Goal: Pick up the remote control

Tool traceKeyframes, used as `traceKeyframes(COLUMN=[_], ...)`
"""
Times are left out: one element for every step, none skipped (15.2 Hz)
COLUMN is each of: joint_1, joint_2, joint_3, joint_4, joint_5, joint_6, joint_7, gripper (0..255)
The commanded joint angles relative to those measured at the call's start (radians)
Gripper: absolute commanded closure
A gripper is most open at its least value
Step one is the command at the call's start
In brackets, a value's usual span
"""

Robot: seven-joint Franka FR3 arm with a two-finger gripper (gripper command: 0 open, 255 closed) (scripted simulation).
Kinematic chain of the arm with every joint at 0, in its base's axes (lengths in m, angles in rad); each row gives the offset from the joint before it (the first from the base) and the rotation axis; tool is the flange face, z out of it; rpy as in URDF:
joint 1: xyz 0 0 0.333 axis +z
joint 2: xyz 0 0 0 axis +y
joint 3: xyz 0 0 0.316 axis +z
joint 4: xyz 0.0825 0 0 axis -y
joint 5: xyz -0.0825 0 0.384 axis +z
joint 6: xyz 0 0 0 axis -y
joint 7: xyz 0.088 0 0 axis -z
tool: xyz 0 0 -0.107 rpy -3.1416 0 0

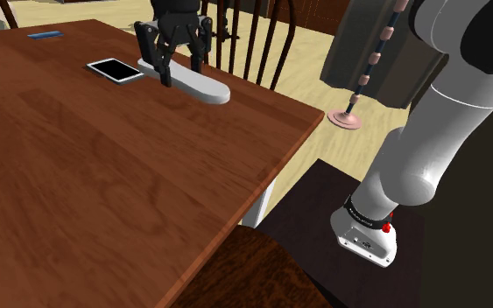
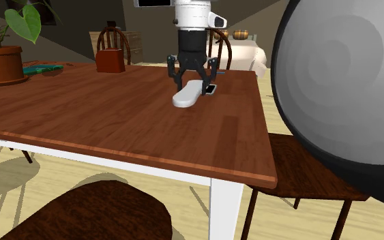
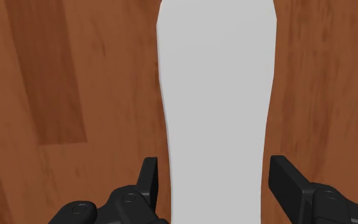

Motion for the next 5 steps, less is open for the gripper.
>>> traceKeyframes(joint_1=[0.003,0.005,0.007,0.007,0.007], joint_2=[0.015,0.023,0.03,0.032,0.031], joint_3=[0.003,0.004,0.005,0.006,0.006], joint_4=[0.045,0.068,0.091,0.095,0.094], joint_5=[-0.007,-0.01,-0.014,-0.014,-0.014], joint_6=[-0.031,-0.047,-0.064,-0.066,-0.066], joint_7=[0.005,0.008,0.01,0.01,0.01], gripper=[255,255,255,255,255])
